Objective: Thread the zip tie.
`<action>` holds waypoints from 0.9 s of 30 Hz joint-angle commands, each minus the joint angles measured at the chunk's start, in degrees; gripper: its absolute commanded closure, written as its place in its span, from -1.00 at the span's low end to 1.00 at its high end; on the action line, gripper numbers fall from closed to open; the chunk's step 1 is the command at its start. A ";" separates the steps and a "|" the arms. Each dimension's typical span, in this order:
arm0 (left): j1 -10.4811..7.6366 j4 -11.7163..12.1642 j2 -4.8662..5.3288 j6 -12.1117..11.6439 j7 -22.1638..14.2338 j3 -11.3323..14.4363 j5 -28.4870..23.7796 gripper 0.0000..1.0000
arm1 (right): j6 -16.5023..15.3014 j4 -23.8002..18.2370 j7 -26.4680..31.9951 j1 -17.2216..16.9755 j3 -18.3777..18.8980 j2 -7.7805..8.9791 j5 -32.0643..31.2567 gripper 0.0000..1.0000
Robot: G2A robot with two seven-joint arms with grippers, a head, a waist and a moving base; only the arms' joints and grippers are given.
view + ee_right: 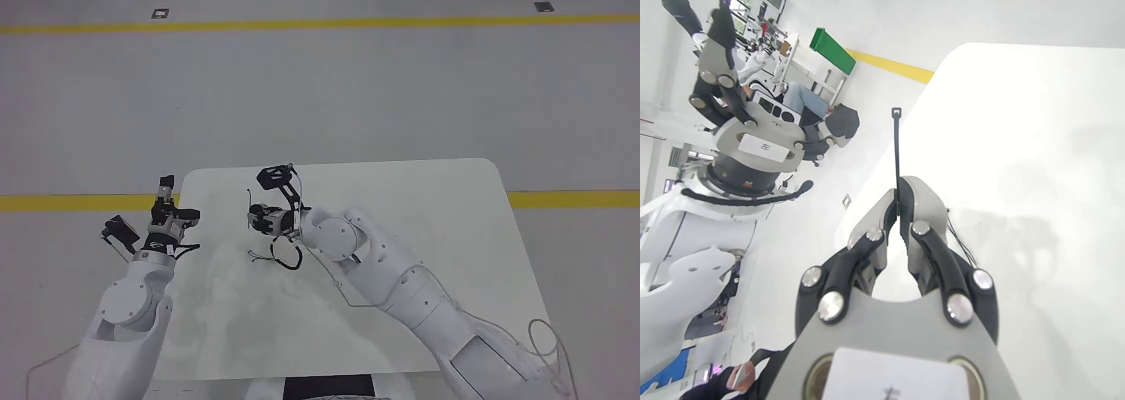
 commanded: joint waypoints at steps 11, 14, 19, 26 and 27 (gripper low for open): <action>0.00 0.00 0.00 0.00 0.00 0.00 0.00 -1.00 | 0.00 0.01 0.03 0.00 0.00 0.00 -0.01 1.00; 0.00 0.00 0.00 0.00 0.00 0.00 0.00 -1.00 | 0.00 0.01 0.03 0.00 0.00 0.00 -0.01 1.00; -0.25 0.99 0.13 -4.31 -1.81 0.21 5.44 -1.00 | 2.40 -1.09 -1.28 -0.97 0.70 0.09 -0.25 1.00; -0.81 5.58 0.22 -17.06 5.47 2.30 31.54 -1.00 | 6.71 -1.86 -0.25 -1.07 2.63 0.02 2.63 1.00; -0.98 6.29 0.12 -19.09 5.88 3.21 32.76 -1.00 | 6.81 -1.86 -0.15 -1.07 3.00 0.02 3.34 1.00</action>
